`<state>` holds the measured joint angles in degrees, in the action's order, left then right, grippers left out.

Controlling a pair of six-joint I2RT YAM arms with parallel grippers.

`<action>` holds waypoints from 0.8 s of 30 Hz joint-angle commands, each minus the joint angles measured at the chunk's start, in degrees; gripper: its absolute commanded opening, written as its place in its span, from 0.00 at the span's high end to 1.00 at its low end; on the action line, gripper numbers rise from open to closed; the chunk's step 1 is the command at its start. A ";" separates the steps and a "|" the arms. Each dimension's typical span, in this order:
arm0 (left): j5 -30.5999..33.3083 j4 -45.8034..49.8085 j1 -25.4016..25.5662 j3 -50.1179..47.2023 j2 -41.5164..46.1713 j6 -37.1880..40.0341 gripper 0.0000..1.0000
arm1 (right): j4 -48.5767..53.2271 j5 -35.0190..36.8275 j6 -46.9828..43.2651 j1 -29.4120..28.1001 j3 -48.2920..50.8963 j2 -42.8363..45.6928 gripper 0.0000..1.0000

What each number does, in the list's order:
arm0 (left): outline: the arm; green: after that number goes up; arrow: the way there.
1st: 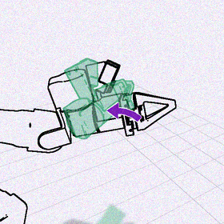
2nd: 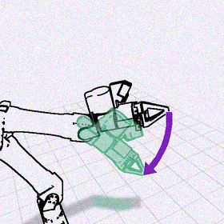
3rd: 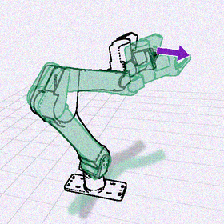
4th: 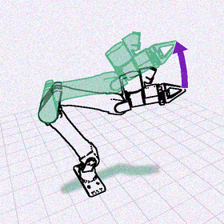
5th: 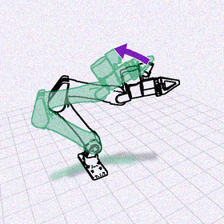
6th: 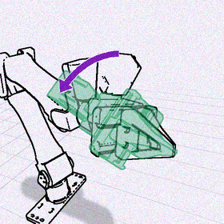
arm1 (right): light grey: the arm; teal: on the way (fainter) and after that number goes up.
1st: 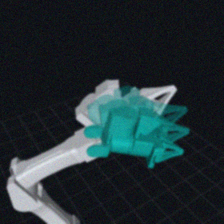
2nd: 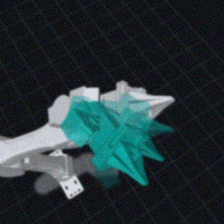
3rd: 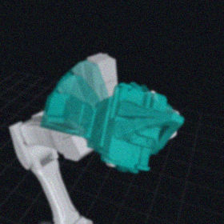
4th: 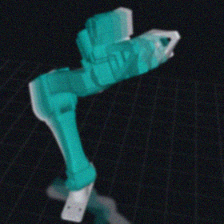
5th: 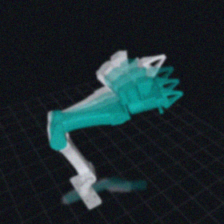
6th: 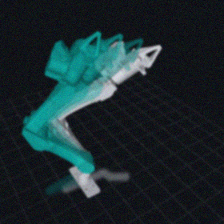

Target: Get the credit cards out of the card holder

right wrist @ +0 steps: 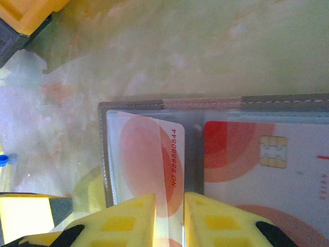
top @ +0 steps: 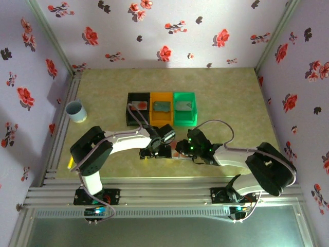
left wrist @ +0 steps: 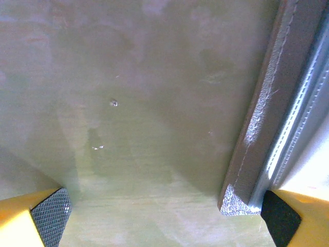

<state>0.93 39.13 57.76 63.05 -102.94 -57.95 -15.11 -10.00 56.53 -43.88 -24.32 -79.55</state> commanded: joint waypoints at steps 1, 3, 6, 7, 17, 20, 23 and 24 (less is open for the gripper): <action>-4.74 -3.28 1.74 -3.19 -4.46 -0.70 0.00 | -2.90 -1.43 -1.58 -0.29 -0.34 -0.40 0.80; -4.74 -3.34 1.74 -3.19 -4.41 -0.72 0.00 | -2.86 -1.01 -1.86 -0.28 -0.11 -0.60 0.80; -4.75 -3.38 1.74 -3.26 -4.42 -0.61 0.00 | -2.77 -0.72 -2.45 -0.10 0.16 -0.59 0.79; -4.76 -3.42 1.74 -3.28 -4.39 -0.62 0.00 | -2.65 -0.64 -2.56 -0.10 0.21 -0.56 0.80; -4.79 -3.36 1.74 -3.37 -4.35 -0.53 0.00 | -3.52 -1.51 -2.88 -0.01 0.34 -0.25 0.89; -4.71 -3.36 1.76 -3.37 -4.35 -0.49 0.00 | -3.38 -1.42 -2.92 -0.06 0.57 -0.08 0.92; -4.77 -3.36 1.74 -3.46 -4.28 -0.54 0.00 | -3.32 -1.29 -2.92 -0.02 0.72 0.31 0.94; -4.72 -3.36 1.74 -3.46 -4.32 -0.54 0.00 | -3.12 -1.21 -2.92 -0.04 0.76 0.36 0.94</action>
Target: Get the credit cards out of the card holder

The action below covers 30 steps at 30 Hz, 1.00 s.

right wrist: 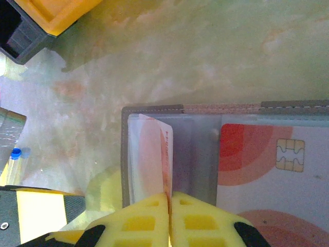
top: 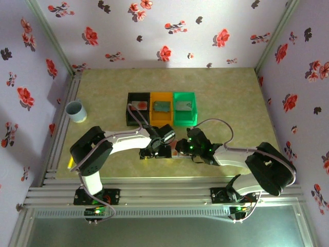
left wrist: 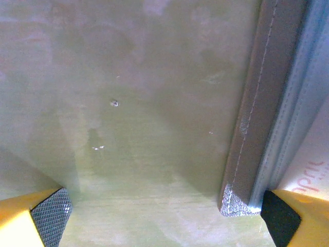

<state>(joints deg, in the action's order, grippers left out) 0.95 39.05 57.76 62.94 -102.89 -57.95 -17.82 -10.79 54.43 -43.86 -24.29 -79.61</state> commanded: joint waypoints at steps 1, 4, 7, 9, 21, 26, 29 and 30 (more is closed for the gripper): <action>-4.77 -3.28 1.74 -3.30 -4.41 -0.59 0.00 | -0.27 -0.29 -0.90 -0.01 0.74 0.51 0.95; -4.75 -3.22 1.74 -3.24 -4.32 -0.57 0.00 | -0.11 -0.18 -0.98 -0.05 0.76 0.82 0.96; -4.77 -3.19 1.74 -3.17 -4.42 -0.64 0.00 | 0.29 -0.20 -1.16 -0.07 0.68 1.10 0.98; -4.73 -3.12 1.74 -3.08 -4.41 -0.55 0.00 | 0.76 -0.16 -1.27 0.01 0.58 1.35 0.99; -4.75 -2.44 1.74 -2.45 -4.40 -0.35 0.00 | 5.40 0.68 -3.15 0.61 0.49 3.77 1.00; -4.78 -2.24 1.74 -2.09 -4.47 -0.23 0.00 | 6.56 0.59 -3.46 1.01 0.76 4.49 1.00; -4.76 -2.06 1.74 -1.90 -4.45 -0.16 0.00 | 7.05 0.68 -3.63 1.29 0.89 5.06 1.00; -4.74 -2.05 1.74 -1.94 -4.44 -0.23 0.00 | 7.26 0.68 -3.72 1.45 0.98 5.30 1.00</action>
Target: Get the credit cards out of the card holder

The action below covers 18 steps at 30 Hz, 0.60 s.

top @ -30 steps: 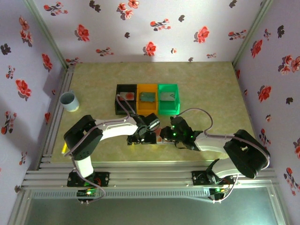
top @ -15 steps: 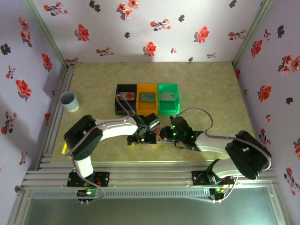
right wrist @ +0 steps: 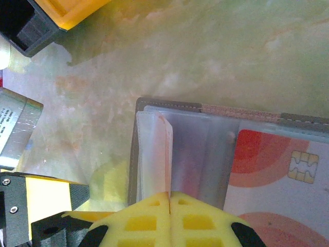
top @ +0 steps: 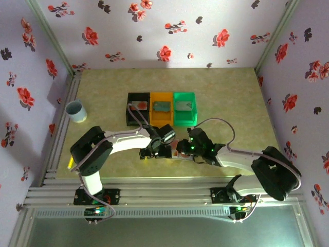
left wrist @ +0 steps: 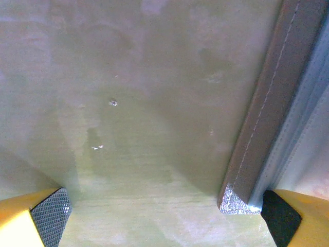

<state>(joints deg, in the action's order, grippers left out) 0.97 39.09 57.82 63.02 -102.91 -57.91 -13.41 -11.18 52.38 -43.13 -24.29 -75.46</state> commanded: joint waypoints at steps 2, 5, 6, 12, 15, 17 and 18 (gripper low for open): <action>-4.77 -2.08 1.68 -1.94 -4.39 -0.20 0.00 | 3.10 1.08 -1.83 0.86 1.15 1.54 1.00; -4.80 -2.08 1.68 -2.00 -4.42 -0.31 0.00 | 3.39 1.07 -1.93 1.22 1.29 2.19 1.00; -4.78 -2.09 1.68 -1.94 -4.47 -0.30 0.00 | 3.46 0.99 -1.93 1.30 1.37 2.39 1.00; -4.75 -2.18 1.70 -2.03 -4.42 -0.38 0.00 | 3.78 0.90 -2.19 1.58 1.88 3.47 1.00; -4.81 -2.18 1.68 -2.03 -4.48 -0.47 0.00 | 4.09 0.90 -2.28 1.78 2.13 4.21 1.00; -4.84 -2.18 1.68 -2.03 -4.48 -0.57 0.00 | 4.31 0.90 -2.37 1.81 2.35 4.75 1.00; -4.84 -2.18 1.68 -2.03 -4.40 -0.54 0.00 | 4.35 0.97 -2.45 1.83 2.39 4.95 1.00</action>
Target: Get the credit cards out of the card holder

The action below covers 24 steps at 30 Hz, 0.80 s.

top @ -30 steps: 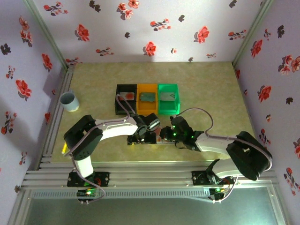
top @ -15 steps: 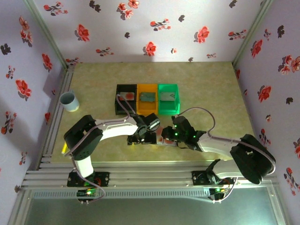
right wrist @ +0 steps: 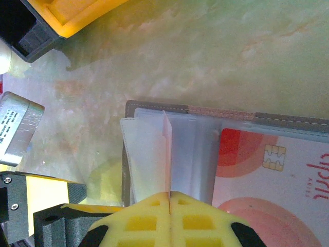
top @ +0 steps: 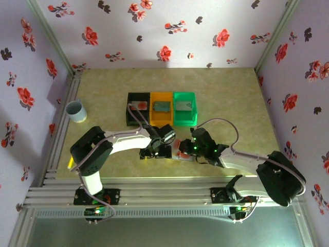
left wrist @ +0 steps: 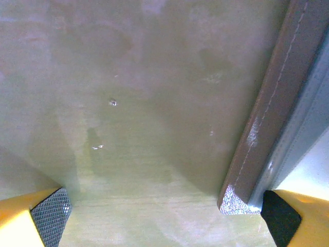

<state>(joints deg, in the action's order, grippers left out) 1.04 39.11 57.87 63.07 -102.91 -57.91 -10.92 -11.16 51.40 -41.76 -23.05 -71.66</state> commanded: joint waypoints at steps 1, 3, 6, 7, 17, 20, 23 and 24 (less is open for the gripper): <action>-4.95 -2.28 1.64 -2.07 -4.35 -0.61 0.00 | 1.86 0.93 -1.48 0.51 1.16 1.32 1.00; -4.99 -2.29 1.64 -2.07 -4.32 -0.62 0.00 | 2.13 0.88 -1.57 0.58 1.34 1.58 1.00; -5.06 -2.29 1.64 -2.01 -4.37 -0.63 0.00 | 2.47 0.87 -1.72 0.54 1.34 1.95 1.00; -5.08 -2.32 1.64 -1.98 -4.33 -0.66 0.00 | 2.61 0.87 -1.74 0.61 1.36 2.02 1.00; -5.26 -2.46 1.64 -1.98 -4.37 -0.67 0.00 | 4.30 1.20 -2.26 0.93 1.47 3.69 1.00; -5.31 -2.46 1.64 -1.99 -4.32 -0.64 0.00 | 5.43 1.52 -2.60 1.03 1.48 4.57 1.00; -5.36 -2.53 1.64 -1.98 -4.17 -0.65 0.00 | 7.24 2.48 -2.76 1.07 1.46 5.71 1.00; -5.35 -2.55 1.61 -2.07 -4.10 -0.65 0.00 | 7.84 2.72 -2.88 1.08 1.51 6.25 1.00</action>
<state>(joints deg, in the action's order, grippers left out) 1.04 39.11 57.87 63.07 -102.91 -57.93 -6.39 -10.46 50.04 -41.12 -22.39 -67.09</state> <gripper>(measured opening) 0.997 0.041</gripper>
